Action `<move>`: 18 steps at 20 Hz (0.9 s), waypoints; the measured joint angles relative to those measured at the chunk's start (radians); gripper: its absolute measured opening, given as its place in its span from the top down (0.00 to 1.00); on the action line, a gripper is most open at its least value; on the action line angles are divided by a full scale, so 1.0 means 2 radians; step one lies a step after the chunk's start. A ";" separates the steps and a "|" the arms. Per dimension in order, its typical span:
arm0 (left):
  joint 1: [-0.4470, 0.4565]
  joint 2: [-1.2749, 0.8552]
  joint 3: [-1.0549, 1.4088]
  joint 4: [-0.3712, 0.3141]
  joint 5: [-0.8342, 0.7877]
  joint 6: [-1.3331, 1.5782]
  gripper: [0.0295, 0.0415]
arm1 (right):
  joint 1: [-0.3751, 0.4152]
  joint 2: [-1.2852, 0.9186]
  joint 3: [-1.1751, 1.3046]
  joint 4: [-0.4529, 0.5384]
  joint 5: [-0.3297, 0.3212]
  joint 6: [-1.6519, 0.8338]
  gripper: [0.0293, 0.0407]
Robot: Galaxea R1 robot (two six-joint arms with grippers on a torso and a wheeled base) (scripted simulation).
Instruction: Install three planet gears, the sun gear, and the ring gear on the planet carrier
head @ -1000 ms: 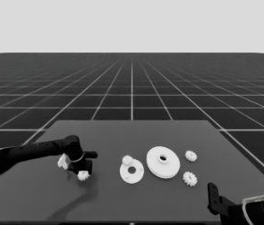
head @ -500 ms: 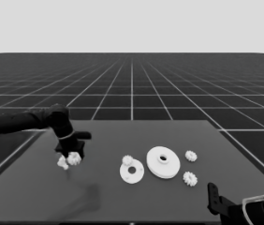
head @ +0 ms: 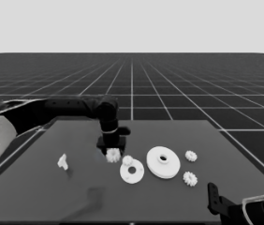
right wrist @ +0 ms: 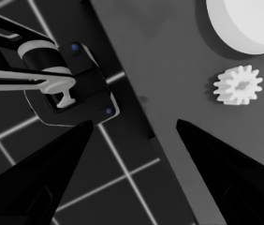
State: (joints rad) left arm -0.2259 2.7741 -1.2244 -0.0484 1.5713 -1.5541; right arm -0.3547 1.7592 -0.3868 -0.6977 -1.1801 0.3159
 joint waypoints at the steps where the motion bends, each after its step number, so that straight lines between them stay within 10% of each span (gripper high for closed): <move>1: 0.000 0.035 -0.024 0.000 0.000 -0.006 0.86 | 0.000 0.000 0.000 0.000 0.000 0.000 0.19; 7: 0.000 0.079 -0.066 0.000 0.000 -0.006 0.86 | 0.000 0.000 0.000 0.000 0.000 0.000 0.19; 10: 0.165 0.085 -0.097 0.167 -0.005 0.016 0.86 | 0.000 0.000 0.000 0.000 0.000 0.000 0.19; 17: 0.203 0.092 -0.134 0.203 -0.018 0.042 0.86 | 0.000 0.000 0.000 0.000 0.000 0.000 0.19; 18: 0.204 0.092 -0.134 0.203 -0.018 0.043 0.59 | 0.000 0.000 0.000 0.000 0.000 0.000 0.19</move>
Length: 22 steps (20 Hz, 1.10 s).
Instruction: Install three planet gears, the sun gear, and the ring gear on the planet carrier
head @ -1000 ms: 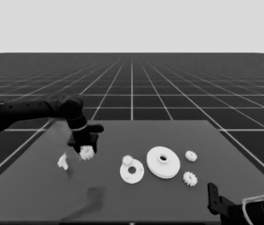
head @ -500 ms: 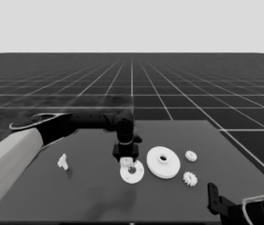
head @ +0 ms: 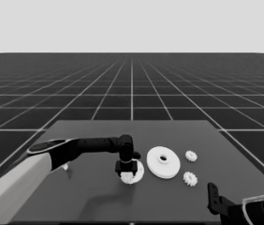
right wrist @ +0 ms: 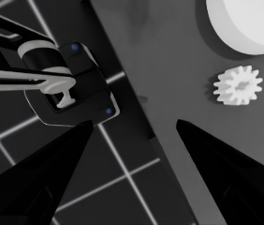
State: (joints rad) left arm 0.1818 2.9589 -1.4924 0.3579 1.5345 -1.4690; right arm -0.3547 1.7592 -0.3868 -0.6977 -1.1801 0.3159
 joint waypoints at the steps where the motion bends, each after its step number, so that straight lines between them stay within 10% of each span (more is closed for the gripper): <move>1: 0.000 0.000 0.000 0.000 0.000 0.000 0.36 | 0.000 0.000 0.000 0.000 0.000 0.000 0.19; 9: 0.000 0.000 -0.001 0.001 0.000 0.000 0.26 | 0.000 0.000 0.000 0.000 0.000 0.000 0.19; 12: -0.156 -0.015 0.079 -0.157 0.022 -0.059 0.25 | 0.000 0.000 0.000 0.000 0.000 0.000 0.19; 16: -0.199 -0.012 0.068 -0.198 0.018 -0.051 0.25 | 0.000 0.000 0.000 0.000 0.000 0.000 0.19; 19: -0.203 -0.012 0.066 -0.202 0.018 -0.049 0.25 | 0.000 0.000 0.000 0.000 0.000 0.000 0.19; 20: -0.223 -0.145 0.245 -0.130 -0.163 0.193 0.05 | 0.000 0.000 0.000 0.000 0.000 0.000 0.19; 22: -0.248 -0.449 0.435 -0.061 -0.337 0.635 0.11 | 0.000 0.000 0.000 0.000 0.000 0.000 0.19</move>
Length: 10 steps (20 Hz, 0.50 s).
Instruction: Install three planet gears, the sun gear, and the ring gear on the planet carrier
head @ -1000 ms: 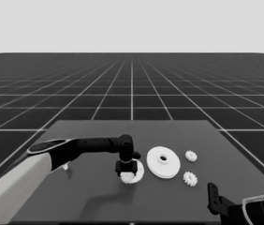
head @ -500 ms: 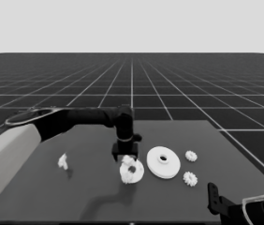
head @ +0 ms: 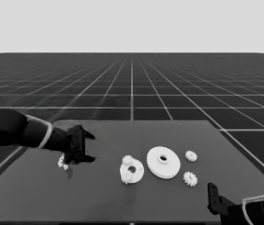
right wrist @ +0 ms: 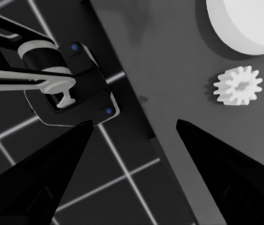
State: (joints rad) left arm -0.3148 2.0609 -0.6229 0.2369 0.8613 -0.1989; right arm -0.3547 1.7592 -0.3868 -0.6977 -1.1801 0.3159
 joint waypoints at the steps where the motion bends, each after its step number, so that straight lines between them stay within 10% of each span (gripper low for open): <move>1: -0.005 -0.065 0.042 0.015 -0.038 0.113 0.18 | 0.000 0.000 0.000 0.000 0.000 0.000 0.19; 7: -0.013 -0.150 0.100 0.036 -0.090 0.268 0.25 | 0.000 0.000 0.000 0.000 0.000 0.000 0.19; 8: -0.013 -0.151 0.101 0.036 -0.091 0.271 0.25 | 0.189 0.048 -0.143 0.246 -0.038 0.093 0.10; 9: -0.014 -0.152 0.102 0.036 -0.092 0.273 0.25 | 0.281 0.127 -0.322 0.344 -0.099 0.131 0.13; 10: -0.014 -0.152 0.102 0.036 -0.092 0.273 0.25 | 0.290 0.192 -0.459 0.358 -0.143 0.143 0.15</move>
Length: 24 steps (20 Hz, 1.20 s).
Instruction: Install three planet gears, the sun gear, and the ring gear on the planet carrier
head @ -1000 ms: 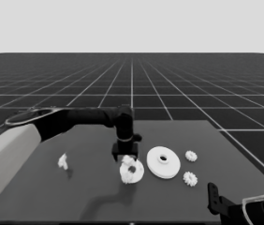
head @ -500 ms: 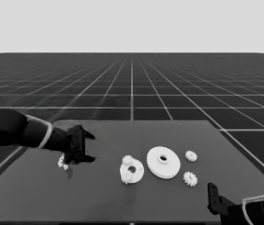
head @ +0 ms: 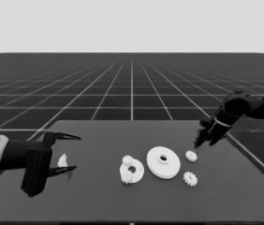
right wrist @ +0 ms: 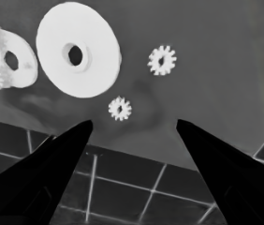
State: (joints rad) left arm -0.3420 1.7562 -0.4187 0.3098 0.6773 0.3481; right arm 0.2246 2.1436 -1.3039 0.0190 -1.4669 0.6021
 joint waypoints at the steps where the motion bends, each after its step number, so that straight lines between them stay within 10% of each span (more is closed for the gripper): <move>1: 0.000 0.000 0.000 0.000 0.000 0.001 0.25 | 0.000 0.047 -0.098 0.002 -0.027 -0.002 0.18; 7: 0.000 -0.001 0.000 0.000 0.000 0.001 0.25 | -0.004 0.137 -0.286 -0.005 -0.064 -0.033 0.19; 10: 0.000 -0.001 0.000 0.000 0.000 0.001 0.25 | -0.147 0.165 -0.342 -0.075 0.061 -0.054 0.19; 17: 0.000 -0.001 0.000 0.000 0.000 0.001 0.25 | -0.181 0.199 -0.411 -0.079 0.094 -0.084 0.20; 19: 0.000 -0.001 0.000 0.000 0.000 0.001 0.25 | -0.181 0.199 -0.412 -0.080 0.094 -0.085 0.81; 24: 0.000 -0.001 0.000 0.000 0.000 0.001 0.25 | -0.181 0.199 -0.413 -0.080 0.095 -0.085 0.84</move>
State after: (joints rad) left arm -0.3422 1.7549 -0.4178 0.3101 0.6764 0.3508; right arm -0.1368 2.5413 -2.1301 -0.1402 -1.2776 0.4314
